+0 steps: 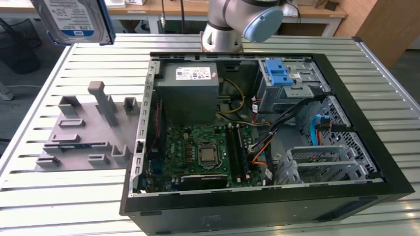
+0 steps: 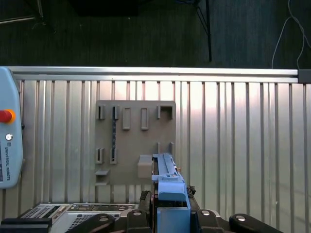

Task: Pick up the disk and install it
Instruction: 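Pick up the disk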

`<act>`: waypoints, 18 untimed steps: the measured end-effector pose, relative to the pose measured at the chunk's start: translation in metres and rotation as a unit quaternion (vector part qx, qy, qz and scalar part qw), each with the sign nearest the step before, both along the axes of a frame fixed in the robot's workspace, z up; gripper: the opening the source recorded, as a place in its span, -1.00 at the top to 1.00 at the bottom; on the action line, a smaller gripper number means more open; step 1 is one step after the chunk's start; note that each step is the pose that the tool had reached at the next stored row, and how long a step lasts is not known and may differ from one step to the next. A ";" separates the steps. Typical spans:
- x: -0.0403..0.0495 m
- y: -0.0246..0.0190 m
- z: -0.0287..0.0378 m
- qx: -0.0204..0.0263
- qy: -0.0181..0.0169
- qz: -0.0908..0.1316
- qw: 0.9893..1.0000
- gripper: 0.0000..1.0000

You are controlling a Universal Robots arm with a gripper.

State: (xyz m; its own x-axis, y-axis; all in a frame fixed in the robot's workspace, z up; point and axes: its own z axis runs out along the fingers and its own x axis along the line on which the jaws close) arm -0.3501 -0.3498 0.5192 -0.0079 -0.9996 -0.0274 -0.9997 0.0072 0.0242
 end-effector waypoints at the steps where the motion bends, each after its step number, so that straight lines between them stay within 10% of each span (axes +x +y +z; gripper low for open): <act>1: 0.0007 0.0000 0.0000 0.000 0.000 0.000 1.000 0.27; 18: 0.0121 0.0000 -0.0004 0.000 0.000 0.000 1.000 0.27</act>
State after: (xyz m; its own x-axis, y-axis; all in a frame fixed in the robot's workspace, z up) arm -0.3380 -0.3499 0.5187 -0.0079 -0.9996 -0.0274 -0.9997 0.0073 0.0243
